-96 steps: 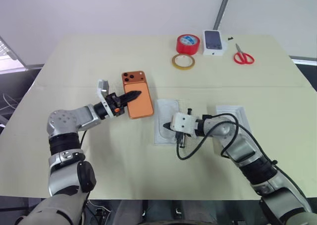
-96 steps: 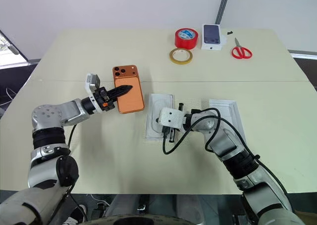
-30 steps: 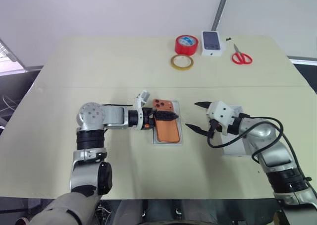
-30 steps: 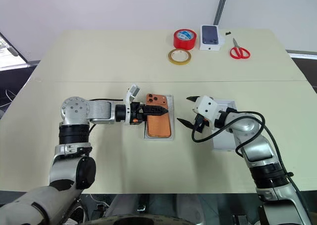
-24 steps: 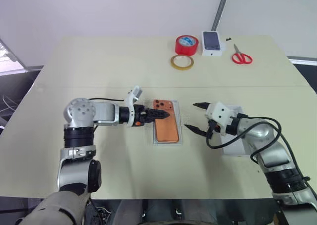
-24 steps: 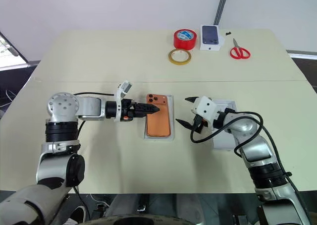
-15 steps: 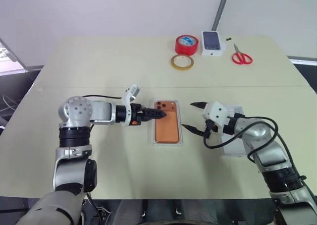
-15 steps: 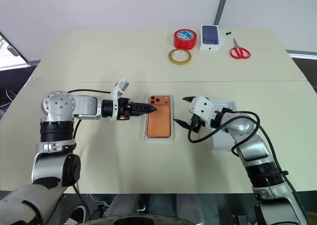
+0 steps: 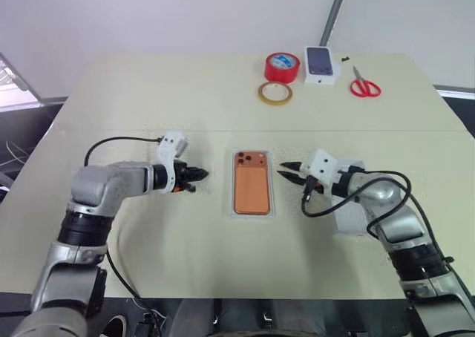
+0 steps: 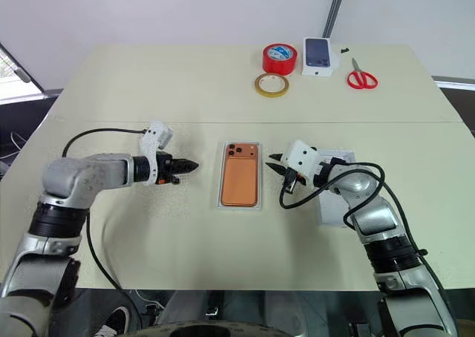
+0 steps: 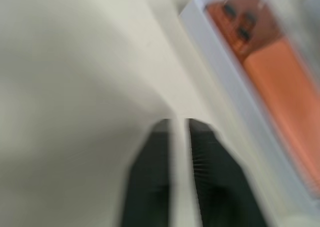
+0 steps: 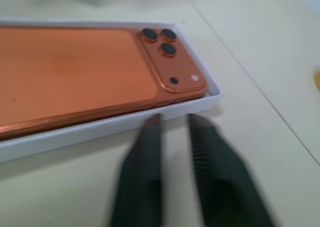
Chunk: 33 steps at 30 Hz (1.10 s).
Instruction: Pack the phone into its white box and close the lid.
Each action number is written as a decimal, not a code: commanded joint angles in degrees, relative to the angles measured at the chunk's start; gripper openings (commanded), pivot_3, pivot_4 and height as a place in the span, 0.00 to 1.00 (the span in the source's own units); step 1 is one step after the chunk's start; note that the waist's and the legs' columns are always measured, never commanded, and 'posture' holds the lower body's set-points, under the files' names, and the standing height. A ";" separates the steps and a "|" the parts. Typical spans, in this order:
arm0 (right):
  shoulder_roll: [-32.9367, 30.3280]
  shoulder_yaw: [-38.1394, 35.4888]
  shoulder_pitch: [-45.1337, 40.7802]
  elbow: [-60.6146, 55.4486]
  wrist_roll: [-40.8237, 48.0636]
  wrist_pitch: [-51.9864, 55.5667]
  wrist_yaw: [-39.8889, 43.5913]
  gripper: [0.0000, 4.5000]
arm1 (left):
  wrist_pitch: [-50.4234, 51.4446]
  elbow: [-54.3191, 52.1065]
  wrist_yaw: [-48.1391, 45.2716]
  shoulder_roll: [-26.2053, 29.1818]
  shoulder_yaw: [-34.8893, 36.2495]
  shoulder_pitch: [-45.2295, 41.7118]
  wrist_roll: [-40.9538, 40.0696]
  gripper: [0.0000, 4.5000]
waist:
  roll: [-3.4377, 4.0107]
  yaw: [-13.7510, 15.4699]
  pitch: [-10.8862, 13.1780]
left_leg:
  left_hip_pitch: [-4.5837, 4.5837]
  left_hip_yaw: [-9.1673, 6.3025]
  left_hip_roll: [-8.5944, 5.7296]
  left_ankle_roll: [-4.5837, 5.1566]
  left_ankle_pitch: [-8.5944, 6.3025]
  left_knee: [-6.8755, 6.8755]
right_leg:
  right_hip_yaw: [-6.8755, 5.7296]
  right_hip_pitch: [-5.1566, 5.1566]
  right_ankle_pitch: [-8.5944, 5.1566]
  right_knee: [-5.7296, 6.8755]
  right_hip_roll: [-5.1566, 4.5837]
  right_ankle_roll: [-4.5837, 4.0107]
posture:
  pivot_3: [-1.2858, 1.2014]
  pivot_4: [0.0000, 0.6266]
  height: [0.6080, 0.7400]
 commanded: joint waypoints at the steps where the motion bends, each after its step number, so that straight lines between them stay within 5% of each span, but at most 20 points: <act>1: 0.72 2.67 -1.03 0.50 -3.49 -2.47 -1.09 0.02 | -9.86 -1.46 -5.64 -0.75 -4.36 0.85 5.04 0.00 | 0.00 0.06 0.00 | 0.00 0.00 0.00 0.00 0.00 -0.01 | 0.00 0.00 0.00 -0.03 0.00 0.00 | 0.52 0.24 1.00; 13: -5.39 -0.89 3.25 -4.14 -0.20 0.58 4.65 0.02 | -6.82 4.60 -11.63 -17.66 -15.05 -8.53 8.84 0.00 | 0.02 1.64 0.00 | -0.03 0.01 -0.01 0.25 -0.12 0.11 | -0.03 0.15 0.00 -0.13 0.00 0.01 | 0.52 0.24 1.00; 23: -14.72 -14.97 22.34 -14.45 3.86 4.46 6.18 0.02 | -12.04 16.82 -18.75 -31.12 -19.96 -15.93 13.60 0.00 | 0.03 2.79 -0.01 | -0.10 0.01 -0.04 0.53 -0.28 0.17 | -0.03 0.36 0.00 -0.59 0.03 0.04 | 0.52 0.24 1.00; 33: -16.30 -21.71 30.74 -15.01 2.67 1.81 5.23 0.02 | -12.82 17.54 -21.88 -34.53 -20.99 -14.77 16.61 0.00 | 0.05 2.65 -0.01 | -0.05 0.02 -0.02 0.77 -0.42 0.17 | -0.02 0.38 -0.02 -0.57 0.05 0.06 | 0.52 0.24 1.00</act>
